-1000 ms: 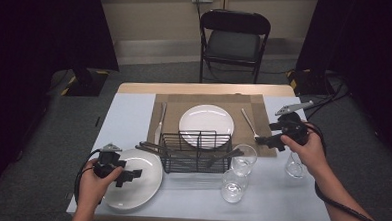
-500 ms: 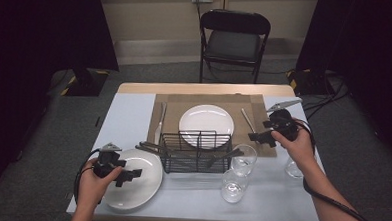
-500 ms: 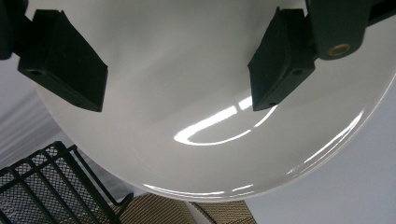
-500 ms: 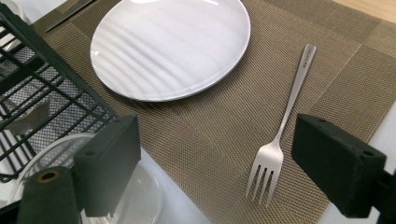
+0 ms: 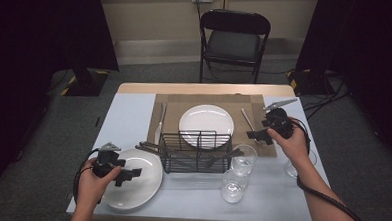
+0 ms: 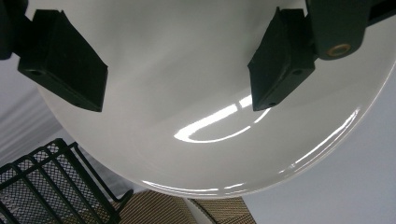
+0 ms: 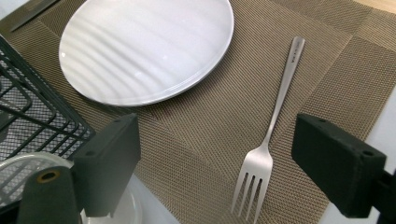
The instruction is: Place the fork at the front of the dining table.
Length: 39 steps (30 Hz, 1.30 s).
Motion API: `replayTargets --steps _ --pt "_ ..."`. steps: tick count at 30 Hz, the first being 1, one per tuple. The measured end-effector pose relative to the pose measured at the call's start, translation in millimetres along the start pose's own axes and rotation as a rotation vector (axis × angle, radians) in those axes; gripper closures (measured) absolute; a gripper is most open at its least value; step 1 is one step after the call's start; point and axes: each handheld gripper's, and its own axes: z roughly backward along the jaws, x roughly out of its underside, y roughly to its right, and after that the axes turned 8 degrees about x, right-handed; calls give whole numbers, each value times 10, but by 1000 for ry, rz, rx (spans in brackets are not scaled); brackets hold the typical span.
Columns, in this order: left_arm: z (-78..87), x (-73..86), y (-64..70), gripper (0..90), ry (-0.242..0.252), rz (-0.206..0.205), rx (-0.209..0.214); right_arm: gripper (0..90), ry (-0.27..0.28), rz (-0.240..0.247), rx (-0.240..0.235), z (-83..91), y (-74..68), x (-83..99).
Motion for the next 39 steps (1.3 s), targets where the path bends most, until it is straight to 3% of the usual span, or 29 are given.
replayTargets --steps 21,39 --pt "-10 6 0 191 2 4 5 154 -37 16 7 -257 -78 -13" --pt "-33 15 -15 191 -11 5 8 156 -52 -26 31 -369 -45 122"
